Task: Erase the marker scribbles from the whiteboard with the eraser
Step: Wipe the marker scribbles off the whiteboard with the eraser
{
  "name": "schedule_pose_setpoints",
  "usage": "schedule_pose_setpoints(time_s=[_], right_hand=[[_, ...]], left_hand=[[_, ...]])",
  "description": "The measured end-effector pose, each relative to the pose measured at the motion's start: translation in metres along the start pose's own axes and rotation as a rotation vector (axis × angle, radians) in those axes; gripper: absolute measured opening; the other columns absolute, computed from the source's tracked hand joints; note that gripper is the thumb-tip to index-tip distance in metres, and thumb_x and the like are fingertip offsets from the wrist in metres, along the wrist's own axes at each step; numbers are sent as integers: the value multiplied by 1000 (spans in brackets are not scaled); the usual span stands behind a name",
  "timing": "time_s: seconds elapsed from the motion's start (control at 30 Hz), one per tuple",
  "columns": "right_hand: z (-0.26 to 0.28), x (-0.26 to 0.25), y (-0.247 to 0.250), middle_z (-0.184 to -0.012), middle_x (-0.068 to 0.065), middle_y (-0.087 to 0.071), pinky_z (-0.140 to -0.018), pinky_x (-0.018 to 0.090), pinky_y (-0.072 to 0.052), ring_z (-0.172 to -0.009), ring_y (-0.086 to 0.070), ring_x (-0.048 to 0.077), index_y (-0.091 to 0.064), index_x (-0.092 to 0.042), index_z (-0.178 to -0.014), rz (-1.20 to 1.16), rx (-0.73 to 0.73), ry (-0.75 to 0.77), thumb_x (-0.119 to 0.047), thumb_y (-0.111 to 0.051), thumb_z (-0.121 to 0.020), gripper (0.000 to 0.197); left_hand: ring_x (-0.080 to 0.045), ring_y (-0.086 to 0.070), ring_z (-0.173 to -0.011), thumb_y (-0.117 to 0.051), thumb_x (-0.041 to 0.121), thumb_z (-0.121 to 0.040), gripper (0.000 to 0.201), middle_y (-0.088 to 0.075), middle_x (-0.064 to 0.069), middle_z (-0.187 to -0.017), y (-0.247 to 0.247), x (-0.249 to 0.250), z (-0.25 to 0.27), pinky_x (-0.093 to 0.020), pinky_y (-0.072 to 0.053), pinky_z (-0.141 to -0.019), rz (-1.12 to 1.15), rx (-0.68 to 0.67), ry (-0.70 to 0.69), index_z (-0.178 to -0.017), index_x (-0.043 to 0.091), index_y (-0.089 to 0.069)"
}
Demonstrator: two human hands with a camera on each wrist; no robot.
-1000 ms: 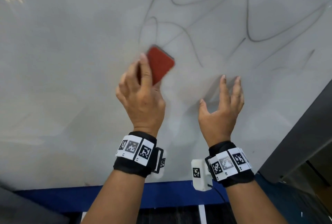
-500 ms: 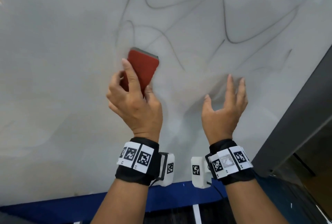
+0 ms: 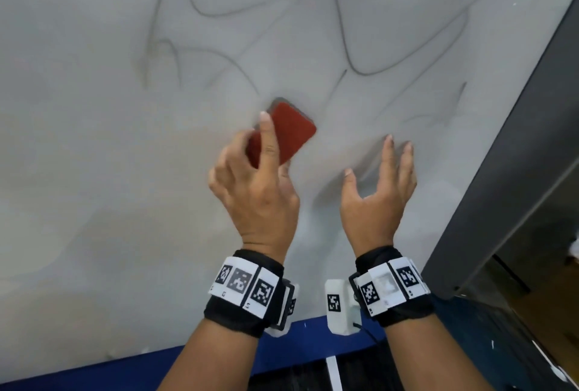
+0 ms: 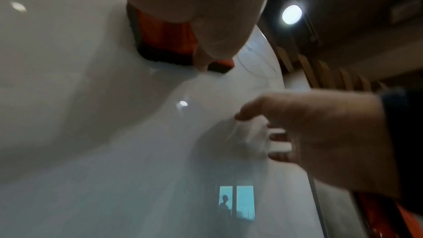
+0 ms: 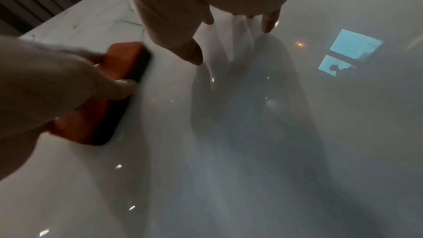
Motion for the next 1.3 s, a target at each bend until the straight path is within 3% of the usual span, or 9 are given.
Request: schedule_pose_setpoints(time_s=[0.1, 0.23, 0.3, 0.47, 0.67, 0.8, 1.07, 1.2, 1.3], right_hand=[[0, 0, -1, -163, 8, -17, -115, 28, -16, -146, -17, 25, -34, -23, -153, 7, -5, 6, -18, -72, -86, 77], [-2, 7, 6, -162, 7, -19, -116, 33, -23, -144, -21, 25, -36, -23, -152, 33, -28, 56, -12, -72, -83, 79], [0, 8, 6, -163, 7, -18, -116, 39, -27, -144, -20, 25, -35, -22, -152, 34, -37, 70, -10, -72, -82, 80], [0, 4, 1, -161, 13, -20, -117, 44, -27, -143, -22, 30, -37, -18, -151, 11, -19, 54, -8, -69, -76, 82], [-2, -2, 0, -162, 16, -17, -118, 39, -21, -145, -18, 28, -36, -13, -151, -9, -40, 30, -5, -68, -73, 85], [1, -11, 3, -162, 15, -16, -120, 45, -19, -147, -15, 28, -31, -12, -151, -38, -73, 17, -3, -75, -71, 92], [12, -25, 1, -149, 14, -42, -109, 53, -37, -136, -36, 33, -58, -12, -133, -46, -70, 335, -7, -76, -74, 62], [11, -27, -1, -136, 15, -53, -106, 50, -40, -126, -44, 30, -61, -3, -126, -73, -12, 325, -6, -79, -68, 60], [9, -27, -2, -125, 16, -55, -107, 34, -41, -118, -50, 28, -61, 3, -119, -131, 38, 212, -10, -85, -63, 61]], left_hand=[[-27, -40, -115, -73, 18, -77, 74, -47, -7, -129, -7, 8, 7, -51, -35, -96, -36, -38, -135, -145, 20, -45], [-32, -43, -111, -69, 20, -76, 78, -51, -18, -129, 9, -9, -18, -56, -38, -95, 56, 142, 239, -148, 12, -41], [-33, -44, -113, -67, 19, -75, 78, -50, -17, -130, 9, -6, -22, -59, -39, -97, 53, 165, 276, -148, 11, -41], [-29, -40, -115, -69, 16, -76, 73, -44, -7, -130, -13, 26, 5, -54, -33, -99, -8, 22, -53, -146, 17, -45], [-25, -41, -115, -72, 10, -73, 74, -53, -6, -127, -17, 24, 8, -48, -33, -97, -28, -27, -158, -143, 21, -49], [-25, -44, -111, -61, 20, -83, 54, -61, -2, -123, -20, 32, 19, -47, -36, -96, 35, -96, -276, -137, 22, -58], [-24, -50, -128, -54, 12, -87, 52, -61, 13, -132, -8, 31, 13, -54, -29, -112, 105, -152, -405, -138, 24, -57], [-25, -32, -141, -70, 17, -73, 83, -46, -4, -147, -4, 12, 9, -55, -18, -119, 0, -169, -276, -149, 21, -36], [-26, -25, -144, -79, 34, -72, 93, -28, -7, -153, -1, -8, 4, -55, -14, -118, -80, -131, -101, -151, 19, -30]])
Point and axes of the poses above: each hand's wrist, its own z-axis away from the middle knuckle, its own y-axis out of the back of the hand, x = y × z, the point moved 3 cm from there along -z, towards the middle knuckle
